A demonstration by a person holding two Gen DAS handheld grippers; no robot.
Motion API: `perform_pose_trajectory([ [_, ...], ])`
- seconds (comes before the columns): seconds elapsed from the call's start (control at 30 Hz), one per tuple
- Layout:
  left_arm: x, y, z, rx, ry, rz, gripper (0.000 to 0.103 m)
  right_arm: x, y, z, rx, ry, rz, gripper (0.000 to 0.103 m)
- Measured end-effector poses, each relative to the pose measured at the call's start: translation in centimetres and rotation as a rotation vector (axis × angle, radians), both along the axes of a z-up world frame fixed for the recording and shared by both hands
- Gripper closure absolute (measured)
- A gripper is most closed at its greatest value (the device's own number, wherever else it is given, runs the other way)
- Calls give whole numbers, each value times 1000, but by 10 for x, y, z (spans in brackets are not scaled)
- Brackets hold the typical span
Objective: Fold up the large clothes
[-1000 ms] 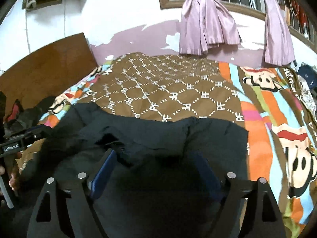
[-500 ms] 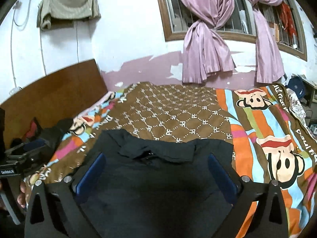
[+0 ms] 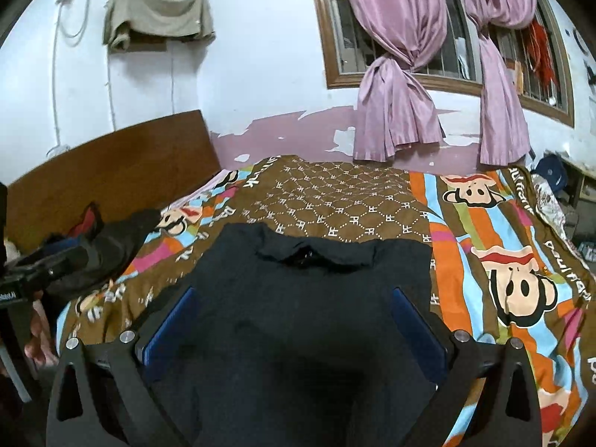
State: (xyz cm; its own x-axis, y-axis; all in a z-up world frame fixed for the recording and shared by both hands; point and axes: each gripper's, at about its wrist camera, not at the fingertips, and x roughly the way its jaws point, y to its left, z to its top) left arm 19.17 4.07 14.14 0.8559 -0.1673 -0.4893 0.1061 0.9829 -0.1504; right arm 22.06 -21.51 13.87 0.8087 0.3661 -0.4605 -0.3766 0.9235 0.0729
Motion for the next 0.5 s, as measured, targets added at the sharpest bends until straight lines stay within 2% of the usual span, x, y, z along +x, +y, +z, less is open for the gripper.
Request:
perform_pose_trajectory([
  [0.27,-53,-1,-52,45,30,8,2,-52,9,-33,-105,-15,40,0],
  [0.5,-112,8,-88,53,-72,114,2,-84,6,-67,-82,34,-11,0],
])
